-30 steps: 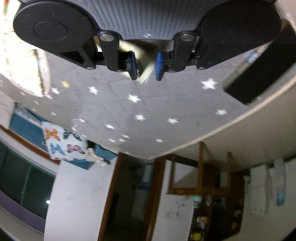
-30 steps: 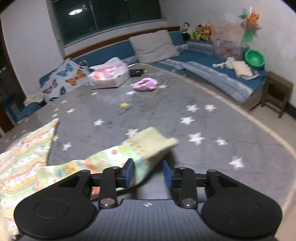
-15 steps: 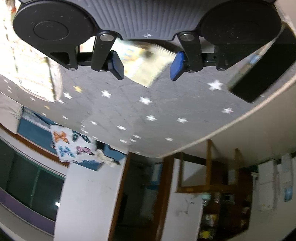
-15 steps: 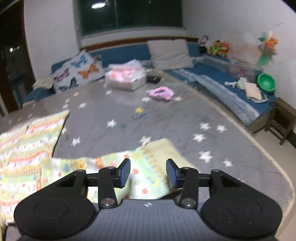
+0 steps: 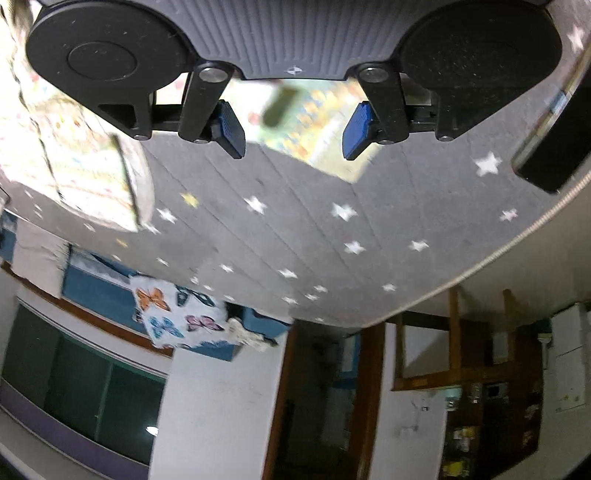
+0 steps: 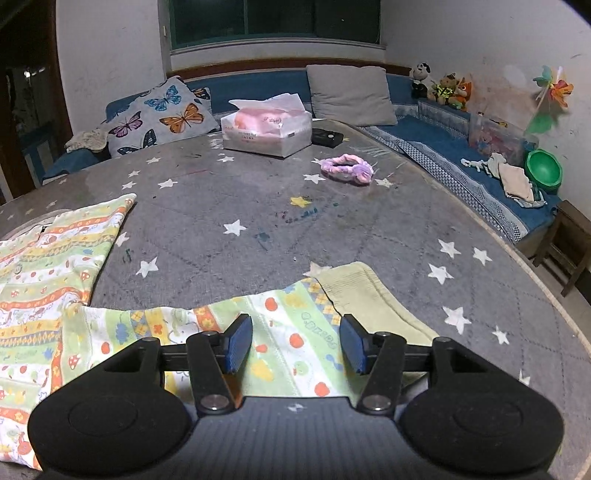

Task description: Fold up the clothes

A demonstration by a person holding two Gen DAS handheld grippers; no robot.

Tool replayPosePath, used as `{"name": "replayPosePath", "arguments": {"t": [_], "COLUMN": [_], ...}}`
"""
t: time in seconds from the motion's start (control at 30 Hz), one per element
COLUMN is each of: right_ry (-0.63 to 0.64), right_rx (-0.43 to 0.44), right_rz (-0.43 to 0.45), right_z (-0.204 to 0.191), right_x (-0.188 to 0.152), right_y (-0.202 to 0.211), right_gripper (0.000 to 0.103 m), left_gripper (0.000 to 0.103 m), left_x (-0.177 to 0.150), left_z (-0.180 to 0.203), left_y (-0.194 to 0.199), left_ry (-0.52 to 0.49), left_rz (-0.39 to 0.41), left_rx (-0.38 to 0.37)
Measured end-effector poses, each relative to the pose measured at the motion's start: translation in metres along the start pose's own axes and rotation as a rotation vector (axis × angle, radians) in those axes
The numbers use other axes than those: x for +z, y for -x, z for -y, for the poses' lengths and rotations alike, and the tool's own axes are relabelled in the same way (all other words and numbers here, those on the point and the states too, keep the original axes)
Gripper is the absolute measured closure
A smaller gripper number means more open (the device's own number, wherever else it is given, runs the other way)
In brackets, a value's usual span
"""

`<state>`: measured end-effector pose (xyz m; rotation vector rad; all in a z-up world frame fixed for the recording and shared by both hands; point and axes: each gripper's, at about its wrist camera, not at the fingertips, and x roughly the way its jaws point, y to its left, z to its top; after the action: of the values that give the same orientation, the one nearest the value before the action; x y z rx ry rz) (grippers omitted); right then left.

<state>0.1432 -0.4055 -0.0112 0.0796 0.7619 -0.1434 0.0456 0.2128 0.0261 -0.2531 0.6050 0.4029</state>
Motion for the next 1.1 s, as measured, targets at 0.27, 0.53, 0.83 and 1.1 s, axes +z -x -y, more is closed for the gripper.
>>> {"name": "replayPosePath", "arguments": {"t": [0.27,0.53,0.83,1.1], "right_ry": [-0.001,0.003,0.023,0.062], "right_rx": [0.001,-0.005,0.014,0.065], "right_rz": [0.0,0.002,0.003,0.024], "right_z": [0.0,-0.005,-0.006,-0.016], "right_x": [0.0,0.0,0.002,-0.003], "right_y": [-0.001,-0.002,-0.003,0.021], "right_gripper": [0.045,0.037,0.032,0.024], "left_gripper": [0.047,0.077,0.052,0.011], "left_x": [0.003,0.017,0.009,0.005], "left_z": [-0.014,0.005,0.007,0.041], "left_y": [-0.037,-0.06,-0.056,-0.01], "left_ry": [-0.05,-0.203,-0.228,-0.211], "left_rz": [-0.086,-0.035,0.016,0.047], "left_rx": [0.028,0.041,0.116,0.0]}}
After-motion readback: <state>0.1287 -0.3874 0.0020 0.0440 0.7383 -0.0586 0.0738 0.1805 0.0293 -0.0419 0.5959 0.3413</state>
